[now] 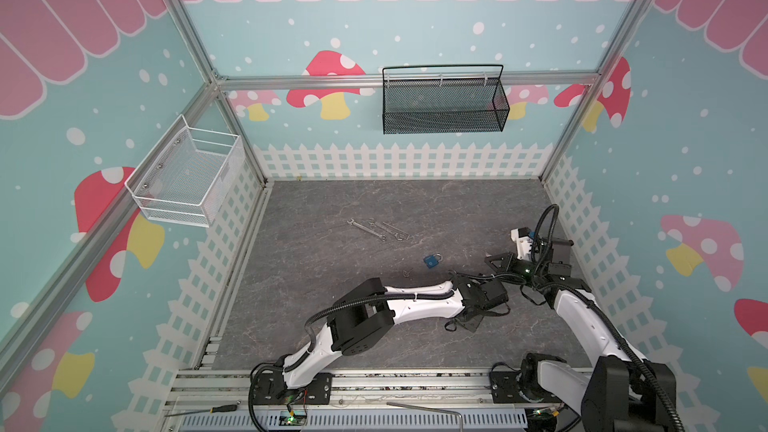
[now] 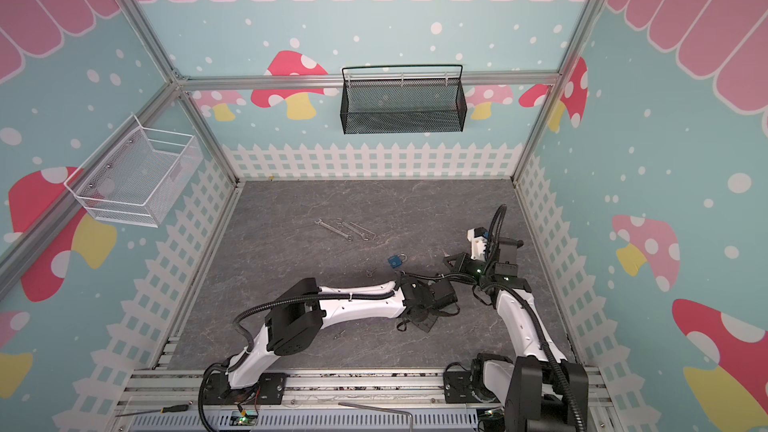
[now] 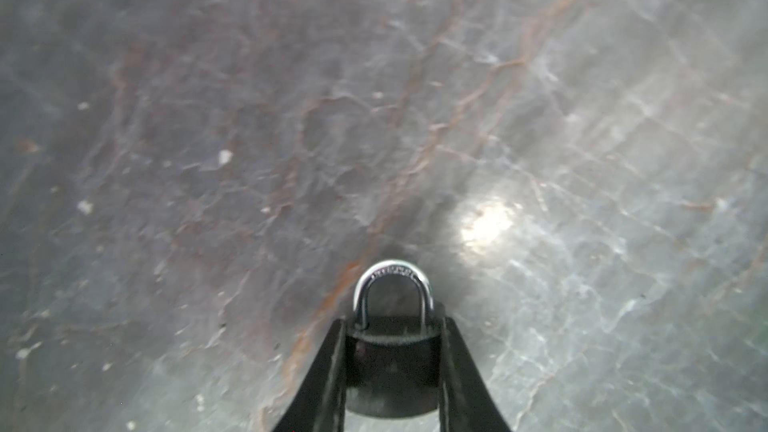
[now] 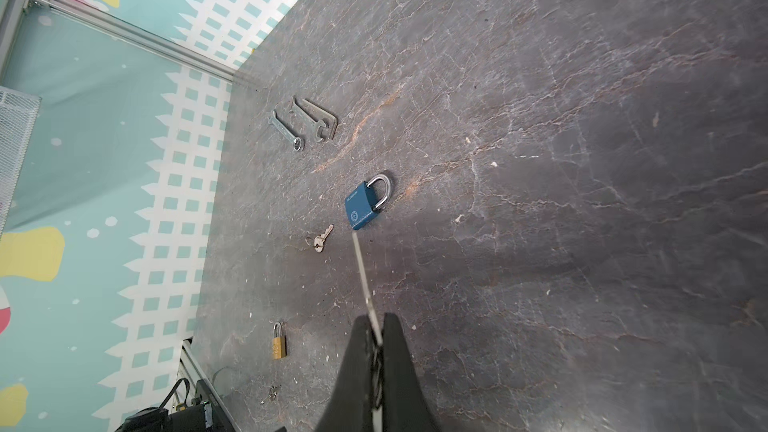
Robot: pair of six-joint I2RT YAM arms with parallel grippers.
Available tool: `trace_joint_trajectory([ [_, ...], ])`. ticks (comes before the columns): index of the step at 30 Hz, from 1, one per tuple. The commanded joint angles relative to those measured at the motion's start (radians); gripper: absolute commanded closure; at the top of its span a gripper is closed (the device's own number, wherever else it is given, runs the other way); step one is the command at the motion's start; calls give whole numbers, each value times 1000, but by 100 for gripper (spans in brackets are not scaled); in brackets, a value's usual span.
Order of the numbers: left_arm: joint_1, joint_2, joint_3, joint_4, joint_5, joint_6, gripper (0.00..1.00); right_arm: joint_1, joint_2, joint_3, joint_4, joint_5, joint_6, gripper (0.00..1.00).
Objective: Unlock with the key
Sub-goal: 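Lift the black padlock with the left gripper toward the right gripper's key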
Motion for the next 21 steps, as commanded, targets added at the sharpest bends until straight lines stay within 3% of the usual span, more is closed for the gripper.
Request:
trace_joint_trajectory([
  [1,60,-133,-51,-15,-32,-174,92,-6,-17,24,-69,26,-41,100],
  [3,92,-230,-151,52,16,-275,95,15,-17,49,-108,70,-60,100],
  [7,140,-414,-338,157,1,-467,98,94,-25,71,-131,149,-58,100],
  [12,207,-583,-519,218,-7,-725,100,278,-34,76,-129,263,-16,100],
  [21,265,-688,-579,125,-61,-989,100,610,-95,-99,100,383,209,100],
])
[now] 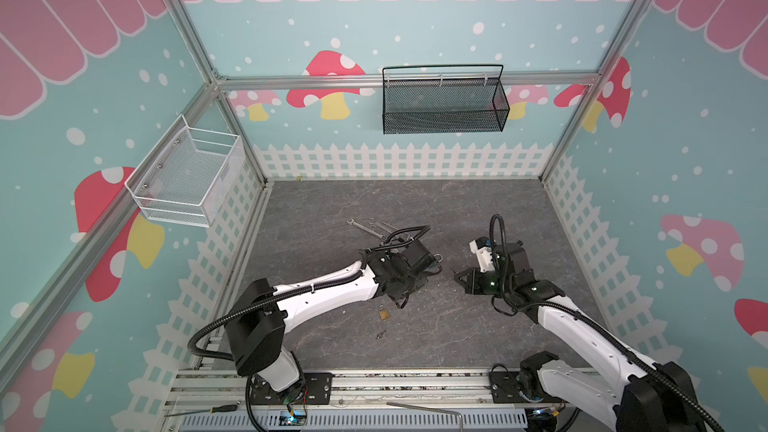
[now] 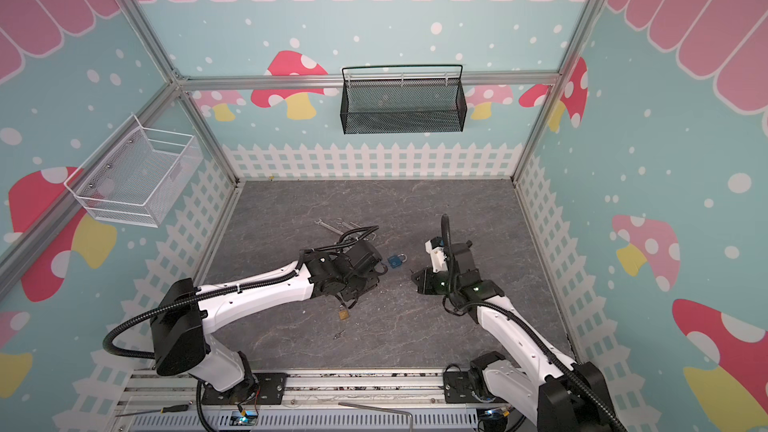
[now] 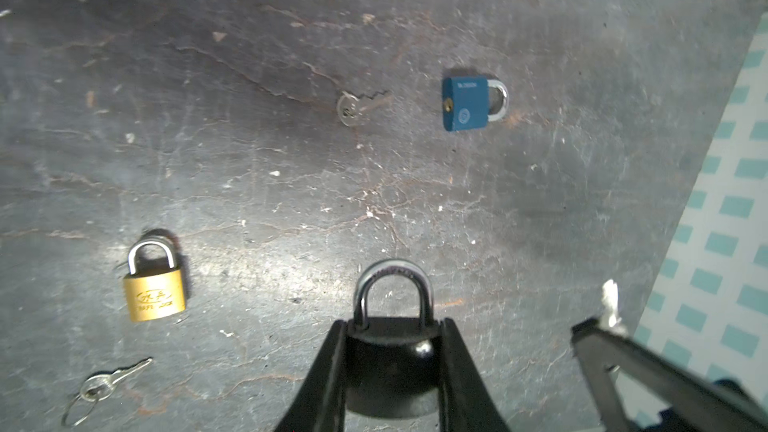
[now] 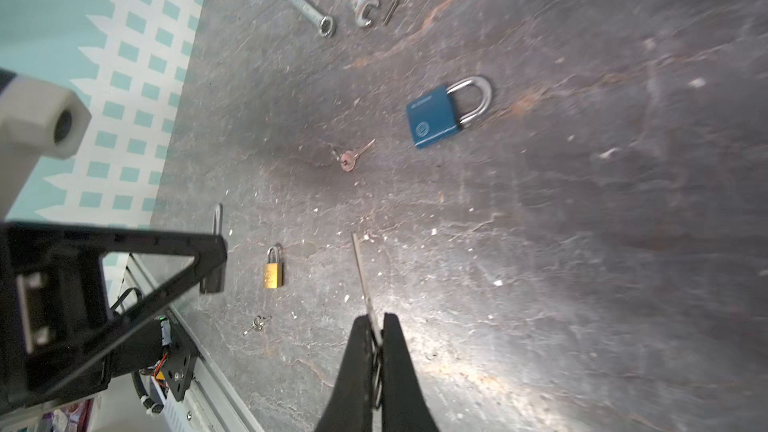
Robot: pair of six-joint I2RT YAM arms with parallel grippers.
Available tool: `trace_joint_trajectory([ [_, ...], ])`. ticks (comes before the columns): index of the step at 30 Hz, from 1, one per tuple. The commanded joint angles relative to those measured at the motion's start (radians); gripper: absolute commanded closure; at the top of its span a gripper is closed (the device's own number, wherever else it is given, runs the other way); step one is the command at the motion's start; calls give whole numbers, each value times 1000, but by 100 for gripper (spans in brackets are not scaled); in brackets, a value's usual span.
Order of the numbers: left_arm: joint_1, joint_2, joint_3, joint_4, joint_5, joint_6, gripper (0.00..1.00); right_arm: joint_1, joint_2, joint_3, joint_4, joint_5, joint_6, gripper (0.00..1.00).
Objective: Unlock with the key
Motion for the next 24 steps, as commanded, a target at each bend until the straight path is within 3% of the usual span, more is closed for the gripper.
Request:
trace_joint_trajectory([
  [1,18,-38,-3,-39,-44,-169,100,101,-29,-76,150,76,136,100],
  [6,22,-55,-5,-36,-64,-266,100,274,-18,-126,323,141,240,100],
  [13,28,-50,3,-51,-101,-312,100,390,39,-127,474,183,332,100],
  [24,35,-51,-27,6,-73,-315,100,427,117,-125,589,188,412,100],
])
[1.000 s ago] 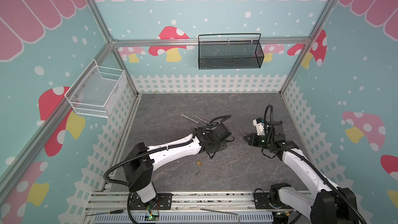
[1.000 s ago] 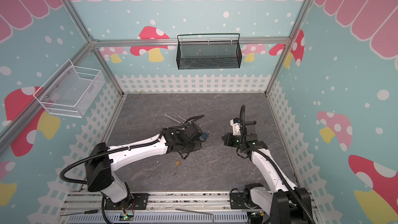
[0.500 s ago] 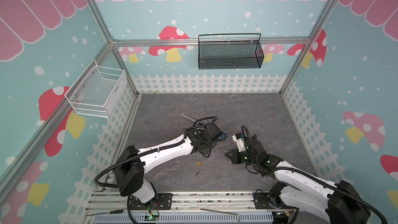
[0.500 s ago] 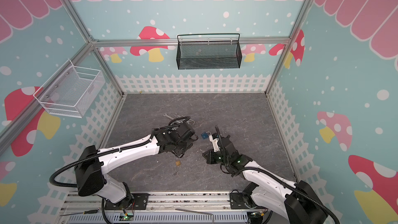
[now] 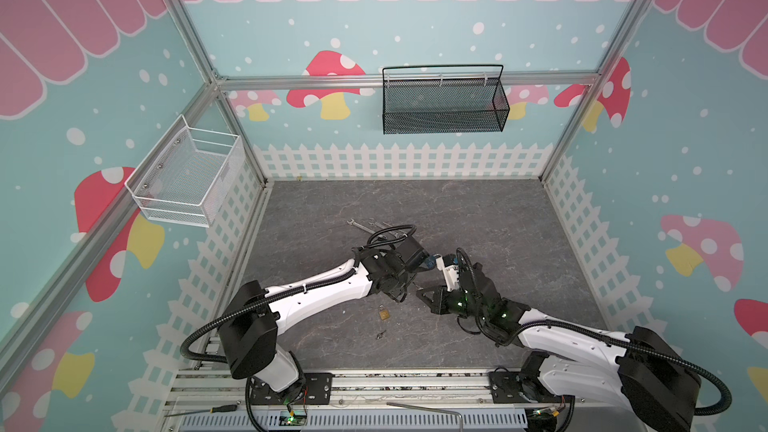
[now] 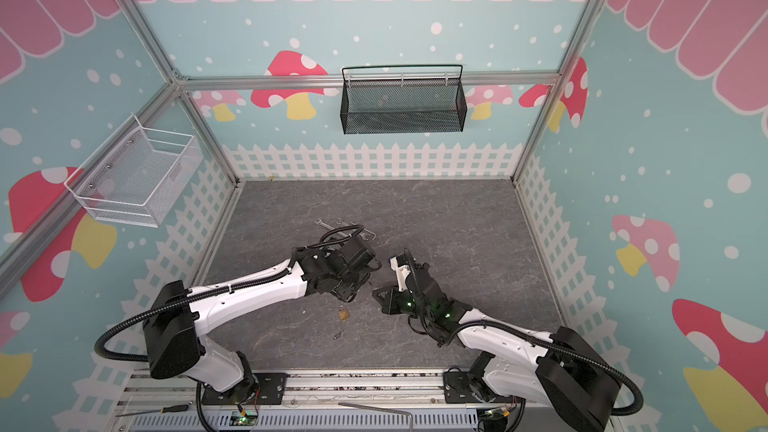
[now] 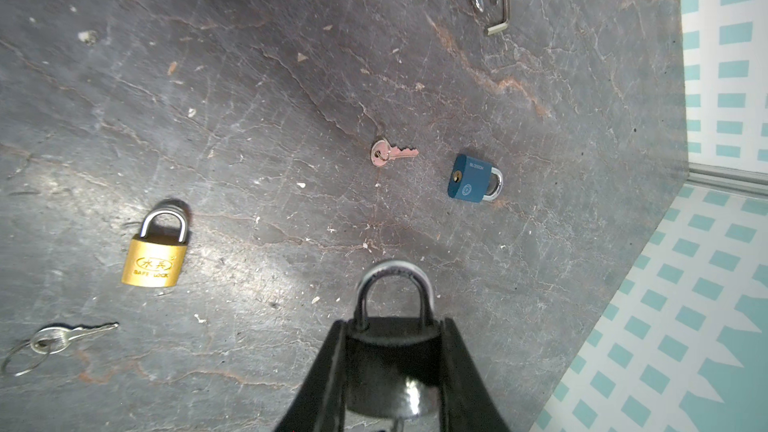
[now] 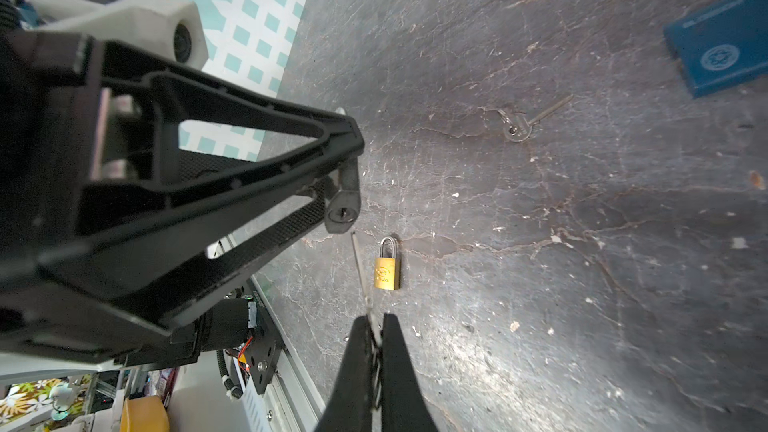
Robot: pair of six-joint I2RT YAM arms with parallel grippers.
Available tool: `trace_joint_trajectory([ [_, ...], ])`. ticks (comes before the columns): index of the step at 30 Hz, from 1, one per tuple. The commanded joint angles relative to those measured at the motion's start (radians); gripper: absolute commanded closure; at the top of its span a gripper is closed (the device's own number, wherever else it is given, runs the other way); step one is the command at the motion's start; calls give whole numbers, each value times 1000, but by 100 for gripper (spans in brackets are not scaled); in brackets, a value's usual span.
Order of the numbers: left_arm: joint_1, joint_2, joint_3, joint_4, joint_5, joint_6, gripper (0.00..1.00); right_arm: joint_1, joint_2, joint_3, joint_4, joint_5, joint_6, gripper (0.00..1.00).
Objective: Unlock with the key
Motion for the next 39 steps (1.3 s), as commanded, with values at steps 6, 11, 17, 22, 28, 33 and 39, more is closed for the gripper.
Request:
trace_joint_trajectory([
  [6,10,-28,-35,38,4,-22,100,27,29,13,71,39,67,100],
  [11,11,-39,-48,63,10,-20,100,29,57,14,76,37,78,100],
  [17,11,-49,-62,86,22,-19,100,31,59,20,71,51,83,100],
  [22,11,-45,-56,90,33,-14,100,31,40,33,59,73,81,100],
  [28,4,-45,-43,88,35,-7,100,33,50,47,61,73,80,100],
  [33,-10,-38,-24,90,41,-9,100,45,65,73,35,103,67,100],
  [39,-23,-23,-15,131,106,-20,100,92,74,139,-29,204,-23,100],
])
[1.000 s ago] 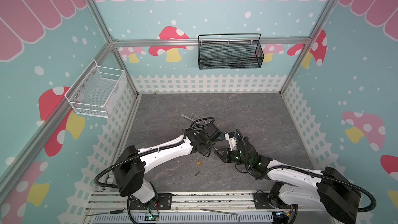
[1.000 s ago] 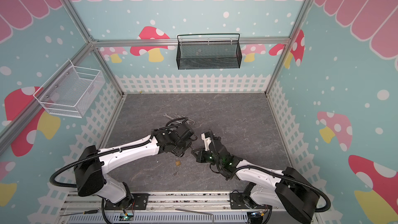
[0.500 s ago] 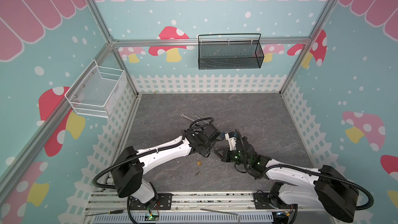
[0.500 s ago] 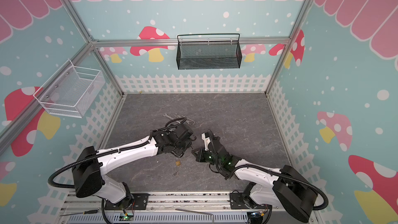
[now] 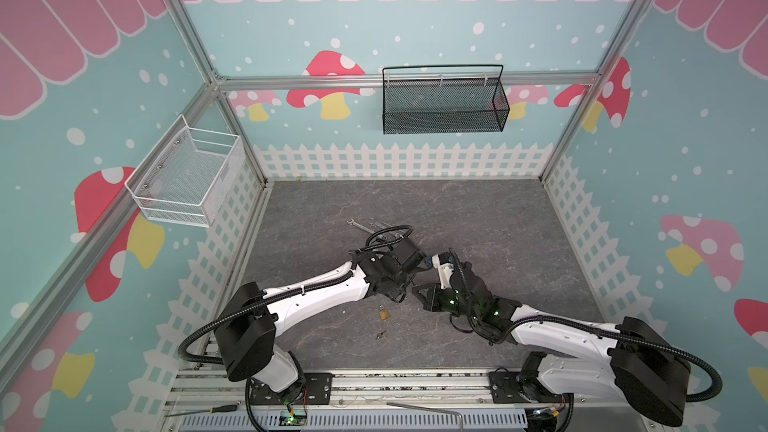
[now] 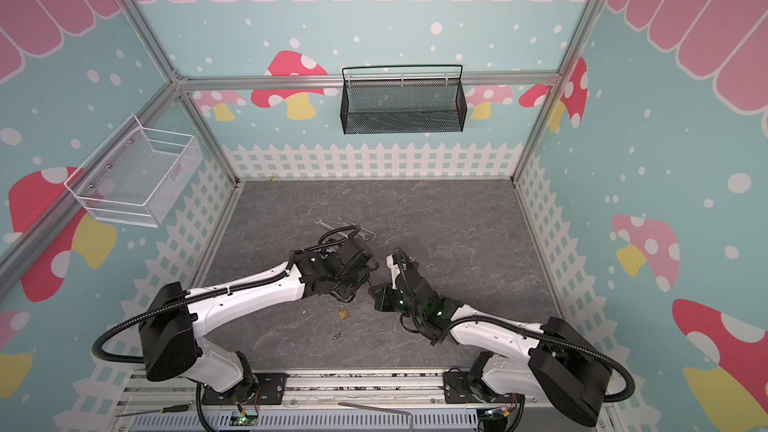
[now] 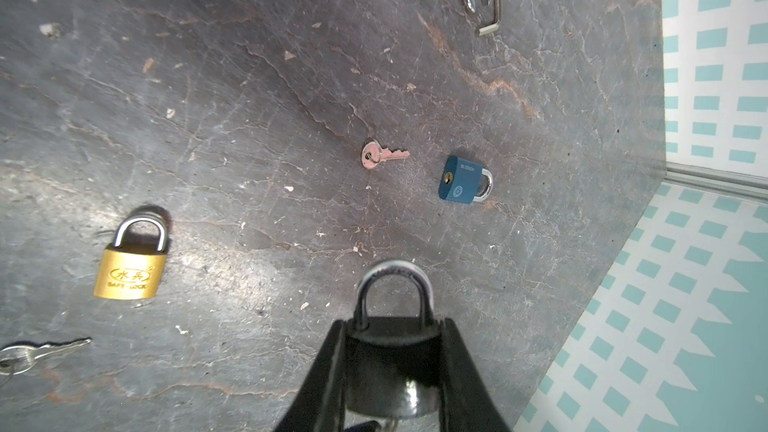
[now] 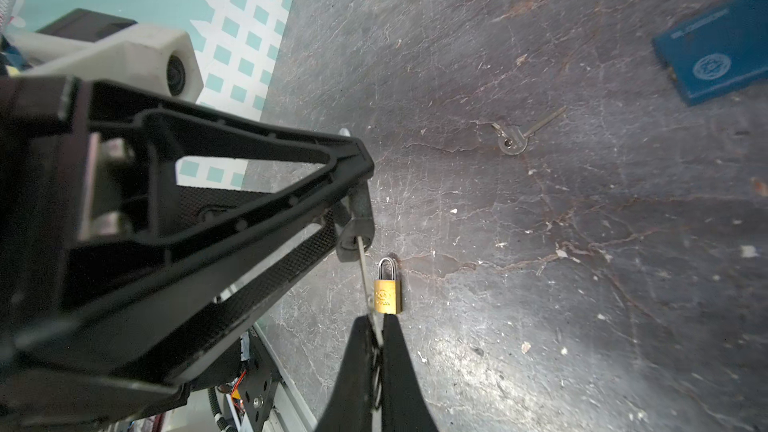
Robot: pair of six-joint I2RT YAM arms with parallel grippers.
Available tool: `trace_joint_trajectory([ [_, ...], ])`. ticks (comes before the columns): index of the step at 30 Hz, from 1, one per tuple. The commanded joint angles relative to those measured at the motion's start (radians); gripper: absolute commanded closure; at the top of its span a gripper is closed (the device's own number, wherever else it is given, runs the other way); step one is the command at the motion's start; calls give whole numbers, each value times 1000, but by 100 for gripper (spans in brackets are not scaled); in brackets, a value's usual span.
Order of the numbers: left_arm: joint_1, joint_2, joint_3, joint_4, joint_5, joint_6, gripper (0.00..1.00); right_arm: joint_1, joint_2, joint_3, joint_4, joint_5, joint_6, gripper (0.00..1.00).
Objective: Unlock with the key
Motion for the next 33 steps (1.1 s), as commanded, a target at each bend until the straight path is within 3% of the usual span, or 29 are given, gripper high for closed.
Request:
trace_joint_trajectory([
  [1,-32,-3,38,56,93,-16,100,23,13,66,15,70,-55,100],
  [7,-54,-22,37,35,95,29,100,20,-13,62,98,-23,-44,100],
  [16,-60,-33,8,-66,62,76,100,-5,-77,89,37,-97,36,100],
  [24,-60,-51,5,-68,33,83,100,-3,-117,124,-95,-4,29,100],
  [33,-81,-48,41,-52,92,84,100,-2,-70,125,60,-68,-19,100],
])
